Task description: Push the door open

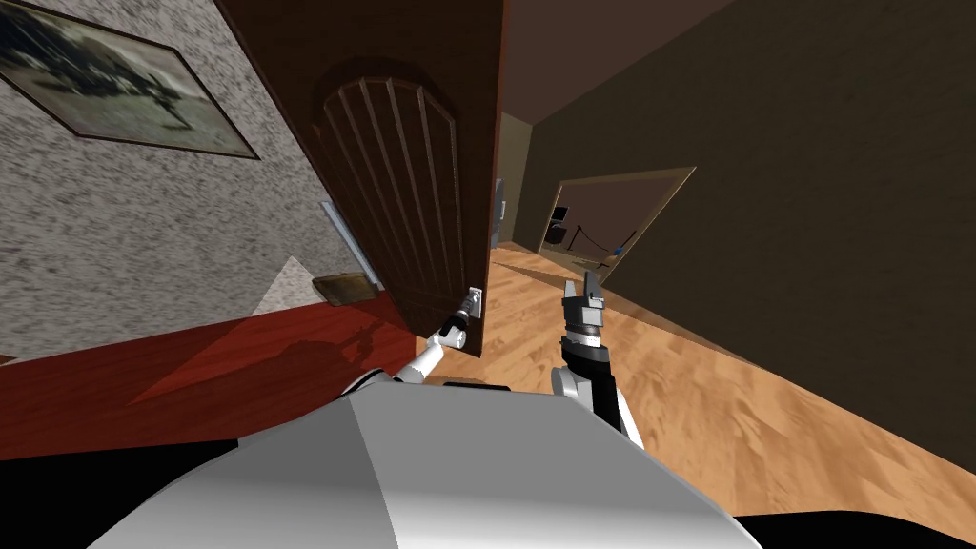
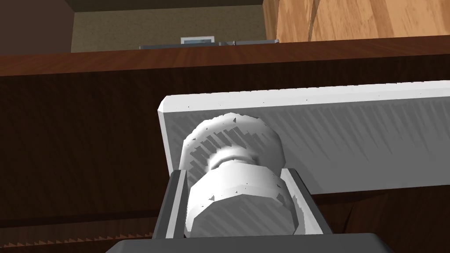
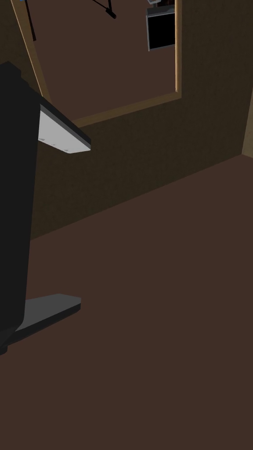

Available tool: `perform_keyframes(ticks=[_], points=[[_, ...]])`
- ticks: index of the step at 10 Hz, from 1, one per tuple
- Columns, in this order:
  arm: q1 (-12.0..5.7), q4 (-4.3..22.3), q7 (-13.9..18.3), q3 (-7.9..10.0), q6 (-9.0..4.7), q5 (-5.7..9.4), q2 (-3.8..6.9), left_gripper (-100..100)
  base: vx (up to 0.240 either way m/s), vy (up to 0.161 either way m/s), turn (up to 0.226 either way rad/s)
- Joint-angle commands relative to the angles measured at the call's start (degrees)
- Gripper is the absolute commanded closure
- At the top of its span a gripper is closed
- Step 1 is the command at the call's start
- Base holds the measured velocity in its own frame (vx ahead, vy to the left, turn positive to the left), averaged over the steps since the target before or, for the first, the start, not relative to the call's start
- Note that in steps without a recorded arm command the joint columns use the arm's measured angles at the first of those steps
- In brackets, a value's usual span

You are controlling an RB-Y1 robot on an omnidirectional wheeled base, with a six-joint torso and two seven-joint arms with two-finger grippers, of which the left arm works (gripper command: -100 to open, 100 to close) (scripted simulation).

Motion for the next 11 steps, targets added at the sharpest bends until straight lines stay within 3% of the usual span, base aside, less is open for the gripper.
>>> perform_keyframes(ticks=[1,5,6,7,11], points=[[-0.44,0.1,-0.7,1.74,-0.37,0.34,0.26,100,0.155,-0.132,0.079],[-0.58,0.4,-1.3,4.27,-0.78,1.04,-1.55,100,0.158,-0.172,0.097],[-0.61,0.8,-1.2,3.82,-0.81,0.89,-1.19,100,0.067,-0.069,0.041],[-0.75,0.7,-1.6,4.86,-1.01,1.33,-0.20,100,0.115,-0.080,0.034],[-0.83,1.0,-2.5,7.21,-1.25,2.41,1.12,100,0.174,-0.158,0.076]])
